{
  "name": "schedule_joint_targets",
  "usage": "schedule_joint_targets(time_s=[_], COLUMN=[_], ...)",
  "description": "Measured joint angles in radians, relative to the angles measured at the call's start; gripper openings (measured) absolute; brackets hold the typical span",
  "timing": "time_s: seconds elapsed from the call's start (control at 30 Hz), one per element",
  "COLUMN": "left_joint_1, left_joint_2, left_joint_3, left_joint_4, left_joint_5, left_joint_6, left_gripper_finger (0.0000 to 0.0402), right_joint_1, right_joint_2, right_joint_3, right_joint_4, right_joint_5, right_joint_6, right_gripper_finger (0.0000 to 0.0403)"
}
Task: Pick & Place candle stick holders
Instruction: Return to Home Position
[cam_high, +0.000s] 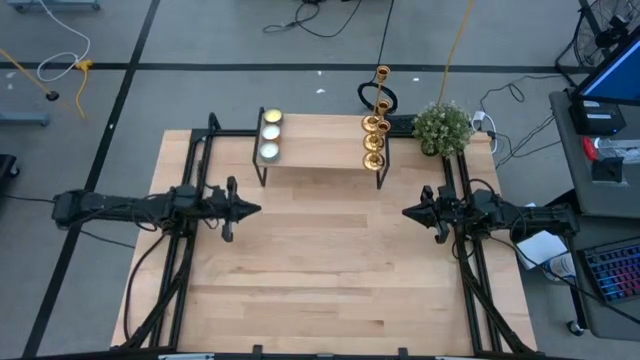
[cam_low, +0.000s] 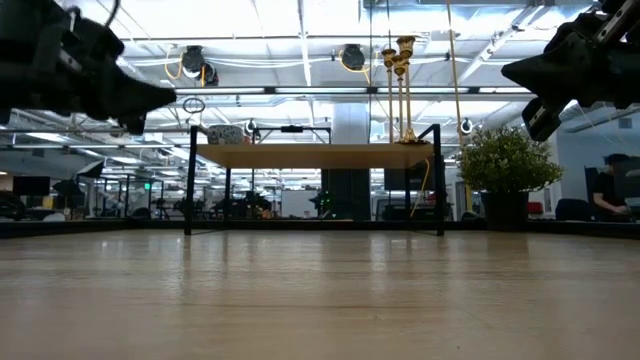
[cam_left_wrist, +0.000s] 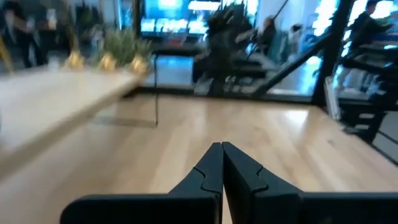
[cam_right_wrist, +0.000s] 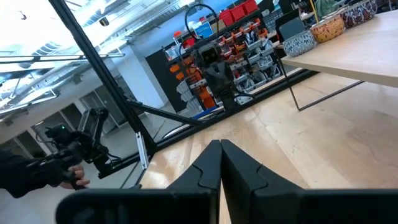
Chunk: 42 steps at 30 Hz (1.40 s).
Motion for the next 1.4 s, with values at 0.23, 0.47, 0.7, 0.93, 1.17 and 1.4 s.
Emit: schedule_joint_targets(time_s=[0.23,0.47,0.7,0.93,1.17,1.4], left_joint_1=[0.070,0.066,0.054,0.054,0.054,0.054], left_joint_2=[0.001,0.000,0.001,0.010,0.010,0.010], left_joint_3=[0.000,0.001,0.001,0.003,0.003,0.003], left_joint_4=[-0.073,-0.191,-0.332,-0.403,-0.406,-0.395], left_joint_5=[-0.029,-0.029,-0.028,-0.043,-0.045,-0.048], left_joint_6=[-0.109,-0.172,-0.219,-0.279,-0.326,-0.492], left_gripper_finger=[0.0005,0.0005,0.0003,0.0006,0.0016,0.0020], right_joint_1=[0.000,0.000,0.000,0.000,0.000,0.000], right_joint_2=[0.000,0.000,0.000,0.000,0.000,0.000], right_joint_3=[0.000,0.000,0.000,0.000,0.000,0.000], right_joint_4=[0.000,0.000,0.000,0.000,0.000,0.000], right_joint_5=[0.000,0.000,0.000,0.000,0.000,0.000], right_joint_6=[0.000,0.000,0.000,0.000,0.000,0.000], right_gripper_finger=[0.0006,0.0006,0.0006,0.0006,0.0006,0.0006])
